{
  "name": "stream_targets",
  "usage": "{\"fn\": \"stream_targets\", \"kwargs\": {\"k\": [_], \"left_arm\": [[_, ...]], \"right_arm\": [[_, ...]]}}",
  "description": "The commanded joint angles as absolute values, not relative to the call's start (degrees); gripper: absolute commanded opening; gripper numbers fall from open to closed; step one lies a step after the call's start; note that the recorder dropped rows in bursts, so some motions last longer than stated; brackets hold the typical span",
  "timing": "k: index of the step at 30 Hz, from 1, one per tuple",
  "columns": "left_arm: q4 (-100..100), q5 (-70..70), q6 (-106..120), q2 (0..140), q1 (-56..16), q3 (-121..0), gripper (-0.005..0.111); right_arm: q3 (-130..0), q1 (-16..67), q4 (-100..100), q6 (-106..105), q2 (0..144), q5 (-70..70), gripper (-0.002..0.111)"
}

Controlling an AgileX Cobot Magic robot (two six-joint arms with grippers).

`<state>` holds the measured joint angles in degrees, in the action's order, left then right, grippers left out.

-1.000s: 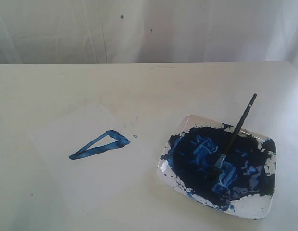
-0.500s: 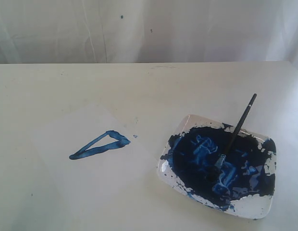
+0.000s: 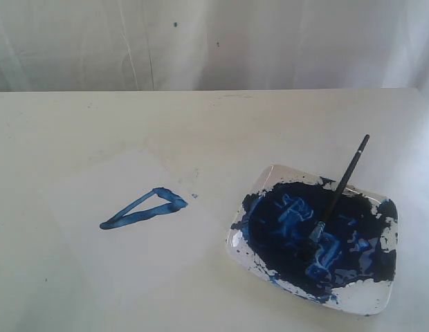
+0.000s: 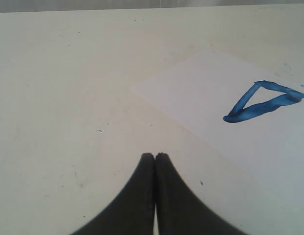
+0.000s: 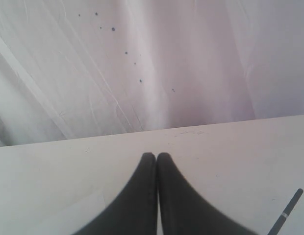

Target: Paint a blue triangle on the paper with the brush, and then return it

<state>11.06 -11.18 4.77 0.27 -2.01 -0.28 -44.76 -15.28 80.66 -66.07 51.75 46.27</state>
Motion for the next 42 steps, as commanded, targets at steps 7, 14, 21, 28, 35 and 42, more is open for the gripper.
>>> {"fn": "stream_targets", "kwargs": {"k": [7,14,21,28,35,42], "left_arm": [[11.81,-11.19,4.93,0.00,-1.81,0.00,0.000],[11.81,-11.19,4.93,0.00,-1.94,0.00,0.000],[11.81,-11.19,4.93,0.00,-1.94,0.00,0.000],[11.81,-11.19,4.93,0.00,-1.94,0.00,0.000],[11.81,-11.19,4.93,0.00,-1.94,0.00,0.000],[11.81,-11.19,4.93,0.00,-1.94,0.00,0.000]], "right_arm": [[-44.56,-15.40,81.06,-66.87,51.56,46.11,0.000],[-44.56,-13.96,81.06,-66.87,51.56,45.44,0.000],[-44.56,-9.13,81.06,-66.87,51.56,45.06,0.000],[-44.56,-7.86,81.06,-66.87,51.56,45.16,0.000],[-44.56,-7.86,81.06,-66.87,51.56,45.16,0.000],[-44.56,-7.86,81.06,-66.87,51.56,45.16,0.000]]}}
